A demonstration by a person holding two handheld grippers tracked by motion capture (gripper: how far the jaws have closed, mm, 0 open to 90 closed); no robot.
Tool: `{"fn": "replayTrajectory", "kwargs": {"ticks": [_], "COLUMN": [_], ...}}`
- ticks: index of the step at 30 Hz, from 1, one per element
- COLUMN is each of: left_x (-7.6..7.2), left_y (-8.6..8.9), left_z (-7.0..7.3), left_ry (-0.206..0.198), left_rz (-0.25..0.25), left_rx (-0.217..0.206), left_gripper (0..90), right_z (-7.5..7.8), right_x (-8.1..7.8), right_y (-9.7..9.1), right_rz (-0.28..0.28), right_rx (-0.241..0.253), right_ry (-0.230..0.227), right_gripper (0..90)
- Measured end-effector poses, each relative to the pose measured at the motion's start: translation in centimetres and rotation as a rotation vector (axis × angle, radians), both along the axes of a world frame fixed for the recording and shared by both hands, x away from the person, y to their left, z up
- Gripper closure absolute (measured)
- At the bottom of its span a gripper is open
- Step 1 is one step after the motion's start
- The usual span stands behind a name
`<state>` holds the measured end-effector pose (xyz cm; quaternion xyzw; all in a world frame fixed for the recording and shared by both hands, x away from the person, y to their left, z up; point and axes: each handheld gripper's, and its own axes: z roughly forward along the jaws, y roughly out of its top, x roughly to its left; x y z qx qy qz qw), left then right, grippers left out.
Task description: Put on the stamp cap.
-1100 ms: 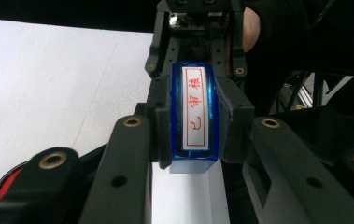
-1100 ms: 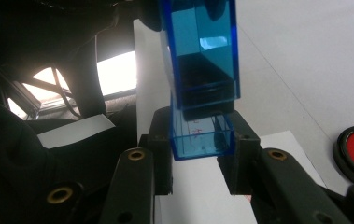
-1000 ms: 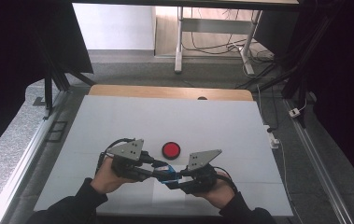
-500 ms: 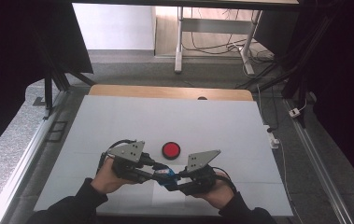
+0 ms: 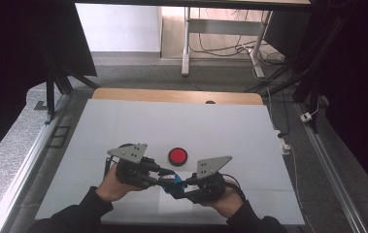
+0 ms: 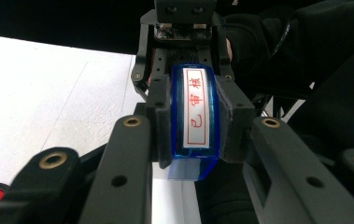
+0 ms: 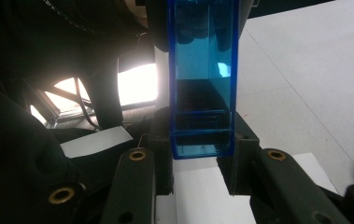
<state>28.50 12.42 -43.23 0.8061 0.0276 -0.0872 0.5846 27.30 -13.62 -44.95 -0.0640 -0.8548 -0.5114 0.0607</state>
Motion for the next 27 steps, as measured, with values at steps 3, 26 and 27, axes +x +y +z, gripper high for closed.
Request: {"fn": "replayTrajectory", "kwargs": {"ticks": [3, 26, 27], "left_x": [0.06, 0.06, 0.01], "left_y": [0.03, -0.02, -0.04], "left_z": [-0.12, -0.26, -0.14], "left_ry": [0.008, -0.002, -0.01], "left_rz": [0.0, 0.015, 0.016], "left_rx": [-0.014, -0.033, -0.028], "left_gripper": [70.1, 70.2, 70.1], "right_z": [0.0, -0.19, -0.16], "right_x": [0.0, 0.16, 0.13], "right_y": [0.01, -0.27, -0.26], "right_rz": [-0.001, -0.023, -0.024], "right_rx": [0.011, 0.043, 0.041], "right_ry": [0.005, 0.04, 0.033], "right_gripper": [68.7, 68.5, 68.4]}}
